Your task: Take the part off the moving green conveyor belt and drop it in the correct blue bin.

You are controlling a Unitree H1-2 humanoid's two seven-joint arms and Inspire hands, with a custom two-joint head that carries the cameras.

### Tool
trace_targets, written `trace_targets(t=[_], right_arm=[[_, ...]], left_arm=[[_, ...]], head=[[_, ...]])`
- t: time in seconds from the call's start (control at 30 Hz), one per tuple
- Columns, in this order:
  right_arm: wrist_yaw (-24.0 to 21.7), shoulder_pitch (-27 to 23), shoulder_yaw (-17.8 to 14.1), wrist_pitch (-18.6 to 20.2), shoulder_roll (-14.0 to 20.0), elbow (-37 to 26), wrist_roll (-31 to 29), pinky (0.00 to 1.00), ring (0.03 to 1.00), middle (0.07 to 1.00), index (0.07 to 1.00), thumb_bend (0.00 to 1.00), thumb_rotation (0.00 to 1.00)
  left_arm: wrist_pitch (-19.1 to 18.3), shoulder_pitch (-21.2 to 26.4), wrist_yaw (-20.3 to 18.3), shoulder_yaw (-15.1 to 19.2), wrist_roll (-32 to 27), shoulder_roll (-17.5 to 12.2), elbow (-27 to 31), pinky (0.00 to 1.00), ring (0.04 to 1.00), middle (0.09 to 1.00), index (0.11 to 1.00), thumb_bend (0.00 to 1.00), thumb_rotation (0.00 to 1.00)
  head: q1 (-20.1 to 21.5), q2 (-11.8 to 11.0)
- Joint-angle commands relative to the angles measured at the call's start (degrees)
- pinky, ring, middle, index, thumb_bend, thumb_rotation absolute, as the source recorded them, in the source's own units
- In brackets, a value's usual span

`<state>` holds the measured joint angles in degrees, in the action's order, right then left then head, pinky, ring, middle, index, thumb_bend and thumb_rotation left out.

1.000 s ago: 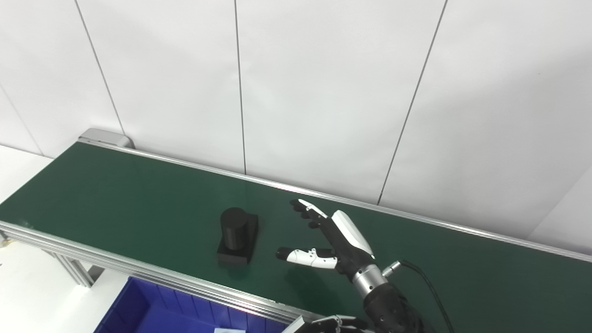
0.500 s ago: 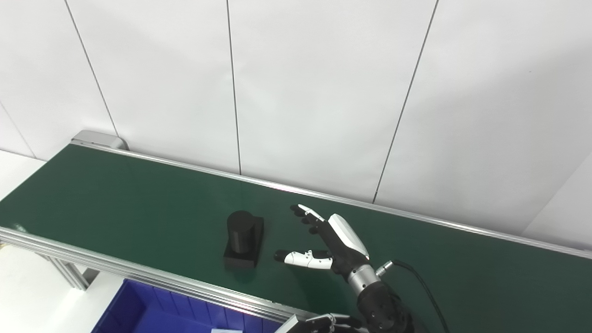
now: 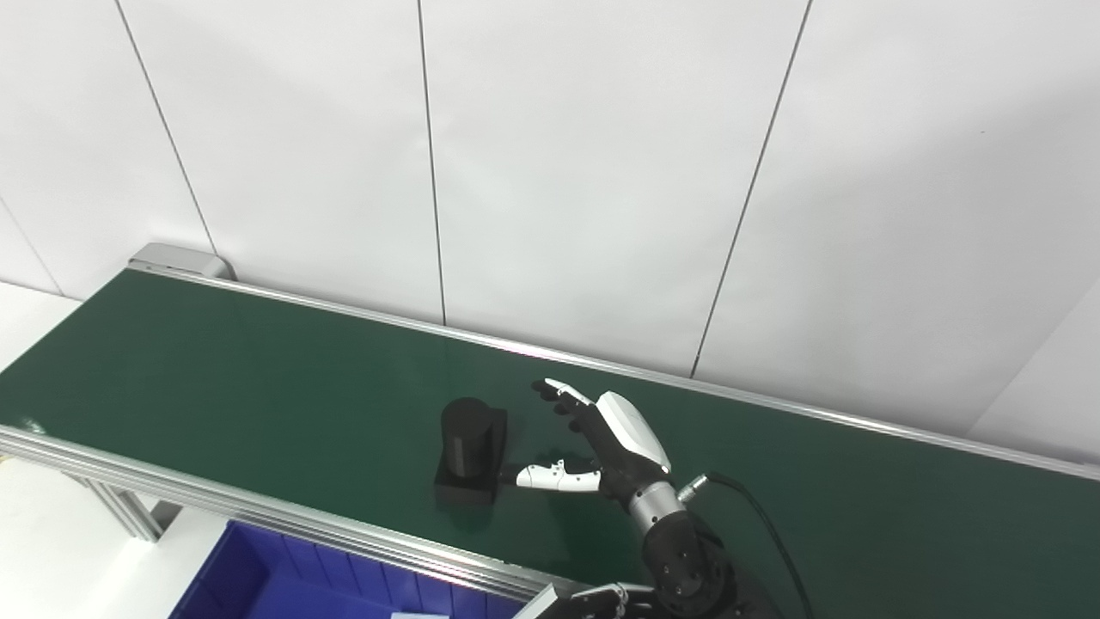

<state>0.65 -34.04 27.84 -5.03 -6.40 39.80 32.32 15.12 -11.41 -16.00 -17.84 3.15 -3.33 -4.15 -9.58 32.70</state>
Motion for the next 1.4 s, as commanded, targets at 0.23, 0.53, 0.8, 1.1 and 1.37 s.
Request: trace_targets(t=[0.23,0.53,0.8,1.1,1.37], right_arm=[[0.87,-3.1,2.2,-2.28,-2.23,-0.72,1.54,0.73,0.84,0.868,0.884,0.81,0.51],[2.44,-2.64,3.75,-2.85,-2.11,0.61,3.37,0.71,0.822,0.856,0.878,0.82,0.49],[3.23,-2.58,4.72,-3.42,-2.03,1.19,4.06,0.72,0.821,0.854,0.872,0.81,0.48],[11.59,-1.92,4.39,-4.9,-2.64,2.82,6.28,0.59,0.677,0.702,0.629,0.61,0.17],[16.94,-2.34,3.29,-6.56,-2.9,4.36,6.16,0.48,0.55,0.505,0.484,0.52,0.0]], left_arm=[[-1.13,0.11,0.67,-0.55,0.5,1.06,2.73,0.66,0.718,0.766,0.785,1.0,0.46],[-1.55,-0.38,0.33,-0.68,-0.73,1.5,3.35,0.69,0.722,0.757,0.738,1.0,0.45],[-1.42,-0.73,0.1,-0.69,-1.32,1.73,3.47,0.74,0.763,0.795,0.759,1.0,0.46],[-2.03,-0.82,-0.04,-0.54,-1.53,1.61,4.19,0.71,0.748,0.8,0.786,1.0,0.46],[-1.81,-0.54,-0.85,-0.2,-3.2,1.41,3.67,0.67,0.662,0.686,0.678,1.0,0.43]], head=[[-0.74,0.75],[-0.99,1.33],[-1.12,1.89],[-0.74,2.38],[-0.43,2.5]])
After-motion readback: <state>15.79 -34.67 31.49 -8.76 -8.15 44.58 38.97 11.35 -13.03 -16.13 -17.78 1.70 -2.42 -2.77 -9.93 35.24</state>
